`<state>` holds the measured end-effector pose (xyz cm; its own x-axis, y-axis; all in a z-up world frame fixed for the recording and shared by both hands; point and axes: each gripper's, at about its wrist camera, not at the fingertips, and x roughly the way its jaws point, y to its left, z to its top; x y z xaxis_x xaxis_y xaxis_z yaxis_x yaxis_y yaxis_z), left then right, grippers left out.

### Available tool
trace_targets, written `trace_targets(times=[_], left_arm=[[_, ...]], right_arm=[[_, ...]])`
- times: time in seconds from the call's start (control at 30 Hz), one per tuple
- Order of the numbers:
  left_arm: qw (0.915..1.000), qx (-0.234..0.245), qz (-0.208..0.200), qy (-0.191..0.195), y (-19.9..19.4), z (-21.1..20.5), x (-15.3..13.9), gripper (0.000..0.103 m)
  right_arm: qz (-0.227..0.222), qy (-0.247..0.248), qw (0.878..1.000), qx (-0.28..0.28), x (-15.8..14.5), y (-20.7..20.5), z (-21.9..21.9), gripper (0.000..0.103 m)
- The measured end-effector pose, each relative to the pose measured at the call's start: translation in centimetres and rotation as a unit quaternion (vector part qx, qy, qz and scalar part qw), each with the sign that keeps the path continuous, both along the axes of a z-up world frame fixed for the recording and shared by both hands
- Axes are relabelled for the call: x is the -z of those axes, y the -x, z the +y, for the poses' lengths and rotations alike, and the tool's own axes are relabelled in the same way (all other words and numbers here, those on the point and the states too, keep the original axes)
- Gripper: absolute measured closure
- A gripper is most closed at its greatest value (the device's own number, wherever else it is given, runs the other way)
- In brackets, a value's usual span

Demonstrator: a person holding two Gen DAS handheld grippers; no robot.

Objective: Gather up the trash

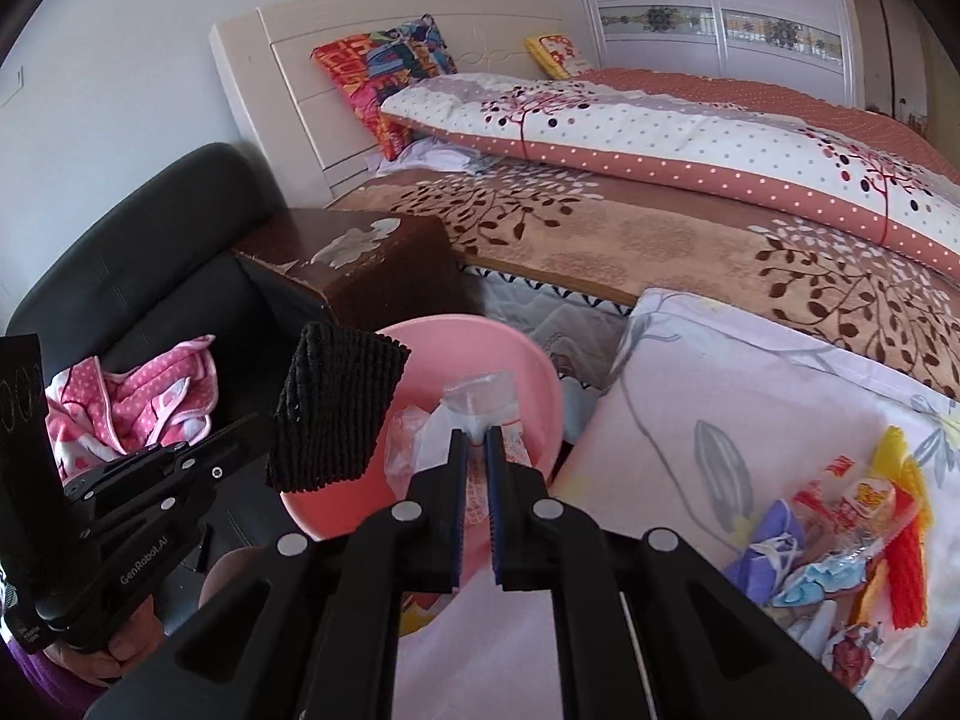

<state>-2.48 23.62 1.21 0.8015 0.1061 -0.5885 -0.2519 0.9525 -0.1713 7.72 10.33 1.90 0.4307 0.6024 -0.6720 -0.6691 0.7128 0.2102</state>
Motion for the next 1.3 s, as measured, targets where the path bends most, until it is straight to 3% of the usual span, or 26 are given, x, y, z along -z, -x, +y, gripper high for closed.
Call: trace_targets(times=[0.23, 0.27, 0.33, 0.4, 0.8, 1.1, 1.3], left_arm=[[0.999, -0.026, 0.037, 0.005, 0.0, 1.7, 2.4, 0.101], [0.9987, -0.028, 0.041, 0.007, -0.1, 1.9, 2.6, 0.098], [0.9986, -0.032, 0.039, 0.012, -0.1, 2.3, 2.7, 0.069], [0.9987, -0.035, 0.031, 0.018, 0.1, 2.5, 2.6, 0.061], [0.9992, -0.02, 0.013, 0.031, 0.1, 1.0, 1.4, 0.057], [0.9993, 0.023, 0.006, 0.03, -0.4, -3.4, 0.7, 0.057], [0.9983, 0.054, 0.006, 0.02, -0.8, -6.5, 0.7, 0.056]], right_arm=[[0.026, 0.033, 0.999, -0.013, 3.6, -0.3, 3.0, 0.093], [0.028, 0.032, 0.999, -0.014, 3.8, -0.4, 3.1, 0.086], [0.027, 0.027, 0.999, -0.013, 4.0, -0.4, 3.0, 0.071], [0.021, 0.026, 0.999, -0.01, 3.9, -0.4, 2.8, 0.061], [-0.025, 0.022, 0.999, 0.01, 2.5, 2.3, -0.8, 0.047], [-0.044, 0.028, 0.995, 0.079, 2.0, 4.2, -7.0, 0.046], [-0.03, 0.026, 0.989, 0.141, 2.4, 4.7, -12.4, 0.046]])
